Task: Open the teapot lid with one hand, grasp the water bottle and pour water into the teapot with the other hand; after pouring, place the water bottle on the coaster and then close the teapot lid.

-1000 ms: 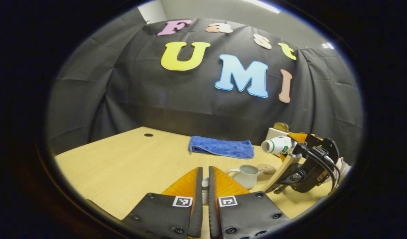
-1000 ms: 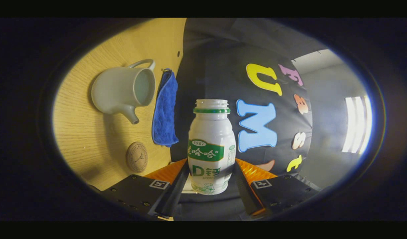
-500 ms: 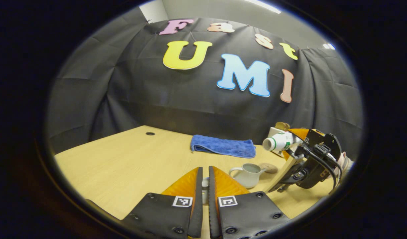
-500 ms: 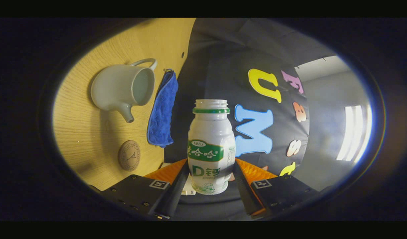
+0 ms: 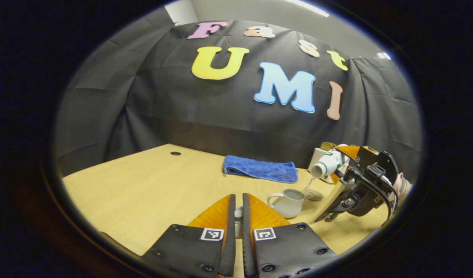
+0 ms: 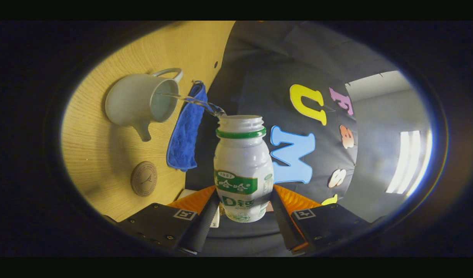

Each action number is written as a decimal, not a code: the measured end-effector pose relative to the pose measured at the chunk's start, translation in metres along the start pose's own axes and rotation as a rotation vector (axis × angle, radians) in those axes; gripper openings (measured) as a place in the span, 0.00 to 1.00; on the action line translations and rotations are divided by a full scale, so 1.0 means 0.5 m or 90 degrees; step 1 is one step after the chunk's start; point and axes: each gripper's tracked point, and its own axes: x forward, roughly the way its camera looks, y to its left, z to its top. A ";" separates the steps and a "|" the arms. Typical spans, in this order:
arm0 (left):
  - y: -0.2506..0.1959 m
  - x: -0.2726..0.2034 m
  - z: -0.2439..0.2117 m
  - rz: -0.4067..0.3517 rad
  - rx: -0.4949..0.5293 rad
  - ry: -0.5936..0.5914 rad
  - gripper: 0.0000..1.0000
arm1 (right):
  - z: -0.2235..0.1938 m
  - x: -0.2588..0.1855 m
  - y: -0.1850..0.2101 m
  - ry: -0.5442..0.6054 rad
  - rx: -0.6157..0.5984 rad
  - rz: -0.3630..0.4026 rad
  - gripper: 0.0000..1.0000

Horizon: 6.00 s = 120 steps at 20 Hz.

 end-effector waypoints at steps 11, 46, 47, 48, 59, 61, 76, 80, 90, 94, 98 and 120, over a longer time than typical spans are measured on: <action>0.018 -0.002 -0.014 0.013 -0.010 0.005 0.18 | 0.015 0.017 0.048 0.009 -0.009 0.025 0.71; 0.026 -0.002 -0.033 0.005 -0.026 0.006 0.18 | 0.058 0.080 -0.032 -0.067 -0.170 -0.016 0.71; 0.026 -0.003 -0.034 0.004 -0.028 0.006 0.18 | 0.060 0.081 -0.034 -0.068 -0.173 -0.017 0.71; 0.027 -0.004 -0.035 0.004 -0.030 0.006 0.18 | 0.059 0.083 -0.038 -0.068 -0.176 -0.019 0.71; 0.038 -0.010 -0.038 0.006 -0.031 0.006 0.18 | 0.058 0.084 -0.080 -0.075 -0.200 -0.034 0.71; 0.042 -0.008 -0.036 0.006 -0.033 0.004 0.18 | 0.055 0.088 -0.087 -0.075 -0.199 -0.036 0.71; 0.040 -0.013 -0.034 0.014 -0.029 0.007 0.18 | -0.006 0.048 0.076 0.025 0.100 0.097 0.71; 0.020 -0.011 -0.033 0.005 -0.020 0.007 0.14 | -0.014 0.021 0.121 0.060 0.235 0.150 0.71; -0.060 -0.004 -0.007 -0.031 0.004 -0.008 0.15 | -0.010 -0.027 0.134 0.142 0.617 0.271 0.71; -0.106 0.006 -0.006 -0.054 0.017 -0.011 0.15 | -0.020 -0.043 0.109 0.160 0.687 0.272 0.71; -0.153 0.009 -0.006 -0.078 0.023 -0.015 0.14 | -0.013 -0.061 0.095 0.161 0.773 0.297 0.71; -0.304 0.211 -0.011 -0.175 0.136 -0.002 0.18 | -0.021 -0.126 0.056 0.130 0.953 0.337 0.71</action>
